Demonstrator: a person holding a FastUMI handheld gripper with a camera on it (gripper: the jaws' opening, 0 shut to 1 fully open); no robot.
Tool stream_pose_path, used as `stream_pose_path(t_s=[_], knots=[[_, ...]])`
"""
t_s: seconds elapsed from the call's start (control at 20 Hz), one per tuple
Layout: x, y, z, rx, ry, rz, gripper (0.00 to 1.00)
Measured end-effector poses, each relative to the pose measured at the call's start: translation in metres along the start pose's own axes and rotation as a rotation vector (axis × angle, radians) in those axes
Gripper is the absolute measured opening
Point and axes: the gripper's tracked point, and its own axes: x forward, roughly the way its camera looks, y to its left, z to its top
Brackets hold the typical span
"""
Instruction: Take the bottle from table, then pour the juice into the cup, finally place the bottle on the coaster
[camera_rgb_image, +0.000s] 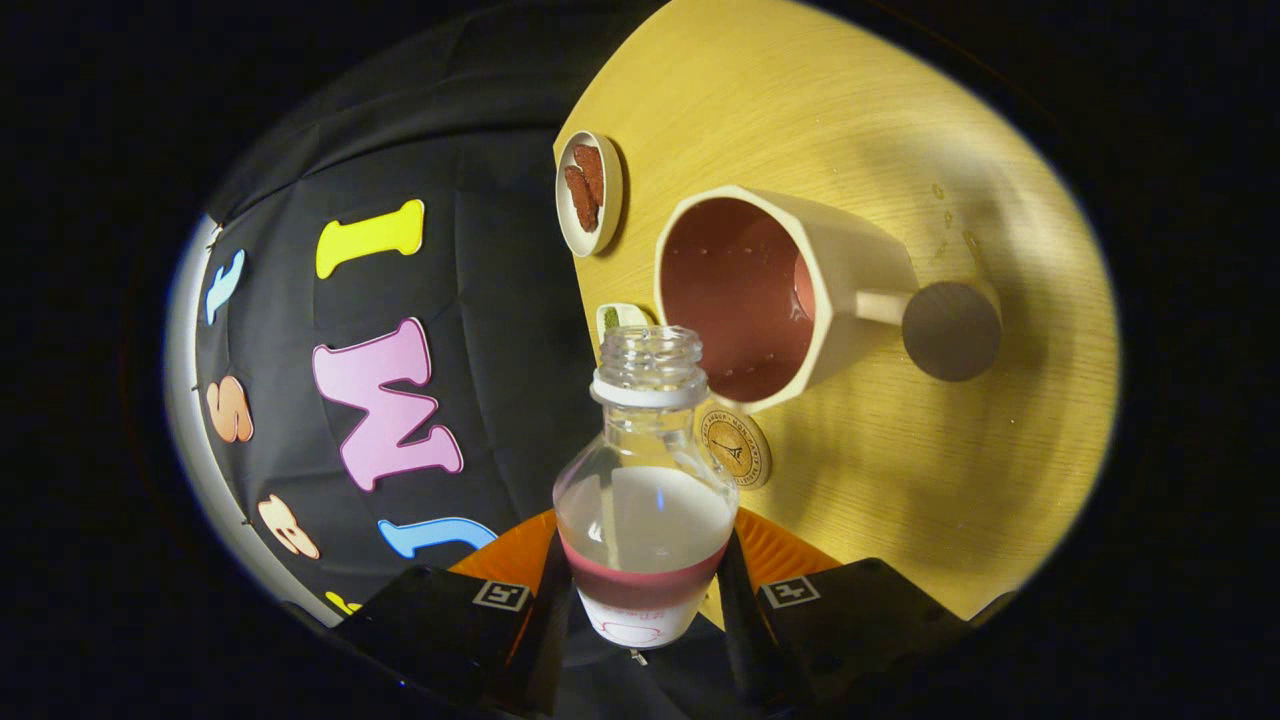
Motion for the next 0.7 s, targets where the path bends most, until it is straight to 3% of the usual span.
stream_pose_path(t_s=[0.7], knots=[[-0.0093,0.0057,0.0032,0.183,0.035,-0.007,0.69]])
